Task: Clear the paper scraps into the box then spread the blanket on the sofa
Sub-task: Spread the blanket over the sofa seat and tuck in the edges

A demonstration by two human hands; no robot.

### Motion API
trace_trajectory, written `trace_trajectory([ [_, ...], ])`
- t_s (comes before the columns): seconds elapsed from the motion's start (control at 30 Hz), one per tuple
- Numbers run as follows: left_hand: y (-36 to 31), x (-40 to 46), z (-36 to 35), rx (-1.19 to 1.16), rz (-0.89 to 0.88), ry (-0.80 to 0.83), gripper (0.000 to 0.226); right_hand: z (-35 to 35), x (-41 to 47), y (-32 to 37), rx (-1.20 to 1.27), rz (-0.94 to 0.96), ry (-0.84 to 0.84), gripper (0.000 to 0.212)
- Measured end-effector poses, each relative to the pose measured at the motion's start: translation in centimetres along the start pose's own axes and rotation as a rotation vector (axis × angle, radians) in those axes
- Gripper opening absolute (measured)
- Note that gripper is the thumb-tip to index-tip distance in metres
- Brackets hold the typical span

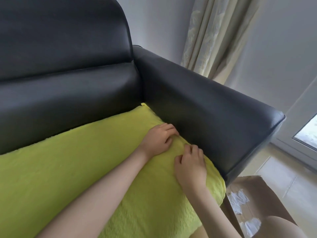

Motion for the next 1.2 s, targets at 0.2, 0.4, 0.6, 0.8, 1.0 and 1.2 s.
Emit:
trace_trajectory([
  [0.2, -1.2, 0.1, -0.2, -0.011, -0.141, 0.124, 0.041, 0.7, -0.4, -0.3, -0.105, -0.077, 0.020, 0.043],
  [0.4, -1.6, 0.1, -0.8, -0.009, -0.166, 0.189, 0.042, 0.9, -0.6, -0.1, -0.155, -0.076, 0.064, 0.045],
  [0.6, -1.2, 0.2, -1.2, -0.035, -0.149, 0.233, 0.044, 0.5, -0.4, -0.2, -0.144, -0.110, 0.129, 0.053],
  [0.8, -1.0, 0.3, -1.8, -0.024, -0.139, 0.256, 0.044, 0.1, 0.0, 0.1, -0.203, -0.137, 0.166, 0.056],
  [1.0, -1.3, 1.0, -2.5, -0.003, -0.108, 0.242, 0.044, -0.4, 1.1, 0.3, -0.254, -0.190, 0.136, 0.051],
  [1.2, -1.6, 0.9, -2.8, -0.002, -0.105, 0.268, 0.044, -0.5, 1.7, 0.2, -0.242, -0.163, 0.163, 0.054],
])
Point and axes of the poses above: each hand's wrist, its own x-axis towards the middle knuckle, its own z-axis out of the back of the hand, y = z × x, the point moved 4 cm from there along x, towards the middle knuckle
